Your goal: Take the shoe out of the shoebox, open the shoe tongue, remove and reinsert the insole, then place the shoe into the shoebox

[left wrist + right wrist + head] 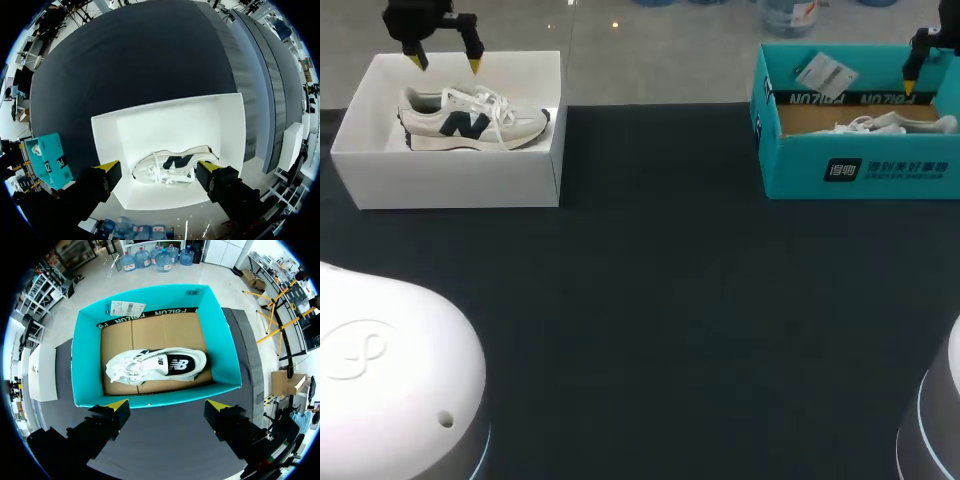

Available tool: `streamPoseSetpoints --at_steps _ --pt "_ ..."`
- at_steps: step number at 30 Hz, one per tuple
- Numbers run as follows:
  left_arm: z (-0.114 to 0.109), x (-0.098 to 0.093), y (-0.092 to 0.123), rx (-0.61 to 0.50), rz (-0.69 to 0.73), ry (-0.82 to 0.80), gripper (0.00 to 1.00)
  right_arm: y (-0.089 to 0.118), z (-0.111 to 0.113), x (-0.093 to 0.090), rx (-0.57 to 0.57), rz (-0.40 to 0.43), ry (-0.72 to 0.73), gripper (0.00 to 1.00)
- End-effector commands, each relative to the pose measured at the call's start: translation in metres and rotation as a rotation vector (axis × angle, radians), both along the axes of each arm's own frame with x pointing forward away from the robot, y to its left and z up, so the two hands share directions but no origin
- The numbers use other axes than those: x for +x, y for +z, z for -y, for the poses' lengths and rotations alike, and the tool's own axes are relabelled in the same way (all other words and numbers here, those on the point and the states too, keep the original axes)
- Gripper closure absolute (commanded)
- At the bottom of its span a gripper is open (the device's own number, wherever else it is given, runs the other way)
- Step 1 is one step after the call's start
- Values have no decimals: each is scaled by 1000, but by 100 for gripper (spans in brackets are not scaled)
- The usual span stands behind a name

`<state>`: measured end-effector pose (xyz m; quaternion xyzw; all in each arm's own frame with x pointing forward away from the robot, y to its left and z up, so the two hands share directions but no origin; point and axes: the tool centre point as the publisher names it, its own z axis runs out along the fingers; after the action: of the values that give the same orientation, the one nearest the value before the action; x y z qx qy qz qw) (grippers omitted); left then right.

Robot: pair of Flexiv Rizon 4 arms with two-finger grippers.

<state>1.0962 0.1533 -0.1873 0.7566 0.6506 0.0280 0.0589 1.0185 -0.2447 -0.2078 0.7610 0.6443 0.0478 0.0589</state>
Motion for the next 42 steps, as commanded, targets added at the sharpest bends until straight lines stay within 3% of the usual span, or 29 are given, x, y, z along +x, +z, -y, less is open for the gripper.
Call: streamPoseSetpoints --at_steps 1,15,24,40,42 --pt "-16 25 -15 14 9 14 0 0 0 -1 1 2 -1 0" --pt "-63 67 -58 107 -74 -20 0 0 0 -1 1 2 -1 0" --pt "-89 95 -69 181 -82 12 0 0 0 -1 1 2 -1 0" --pt "-88 95 -70 193 -39 16 0 0 0 -1 1 2 -1 0" --pt "-92 101 -70 153 -33 51 0 0 0 -1 1 2 -1 0"
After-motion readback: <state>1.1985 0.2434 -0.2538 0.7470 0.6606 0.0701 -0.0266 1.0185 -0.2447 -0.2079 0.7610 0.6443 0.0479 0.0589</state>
